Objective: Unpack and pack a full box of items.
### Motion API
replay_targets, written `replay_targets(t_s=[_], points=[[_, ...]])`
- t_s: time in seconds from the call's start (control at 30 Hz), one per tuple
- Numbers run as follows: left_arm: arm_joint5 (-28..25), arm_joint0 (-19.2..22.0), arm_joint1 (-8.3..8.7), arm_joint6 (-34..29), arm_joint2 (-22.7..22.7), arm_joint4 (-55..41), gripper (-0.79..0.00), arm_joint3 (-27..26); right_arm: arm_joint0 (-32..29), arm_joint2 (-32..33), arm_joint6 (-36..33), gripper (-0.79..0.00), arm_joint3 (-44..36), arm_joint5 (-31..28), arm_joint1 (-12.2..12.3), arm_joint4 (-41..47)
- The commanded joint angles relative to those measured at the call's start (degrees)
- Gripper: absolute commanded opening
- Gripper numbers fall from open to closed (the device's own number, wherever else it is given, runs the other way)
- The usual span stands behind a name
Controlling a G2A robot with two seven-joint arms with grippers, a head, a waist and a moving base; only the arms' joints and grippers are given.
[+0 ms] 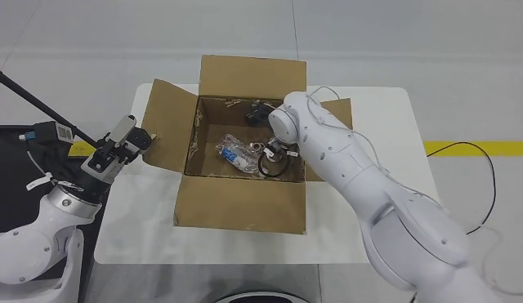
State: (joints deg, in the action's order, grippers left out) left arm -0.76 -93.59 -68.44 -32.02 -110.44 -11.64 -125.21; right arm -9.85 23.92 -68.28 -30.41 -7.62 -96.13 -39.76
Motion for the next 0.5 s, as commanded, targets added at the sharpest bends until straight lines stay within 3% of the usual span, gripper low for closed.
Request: replay_targets(t_s=[0.0,0.47], points=[[0.0,0.0,0.00,0.0,0.0,0.0,0.000,0.0,0.1,0.0,0.1,-0.517,1.0,0.1,-0.4,-0.1],[0.0,0.0,0.00,0.0,0.0,0.0,0.000,0.0,0.6,0.5,1.9,-0.566,6.5,-1.6,-2.8,-0.5]])
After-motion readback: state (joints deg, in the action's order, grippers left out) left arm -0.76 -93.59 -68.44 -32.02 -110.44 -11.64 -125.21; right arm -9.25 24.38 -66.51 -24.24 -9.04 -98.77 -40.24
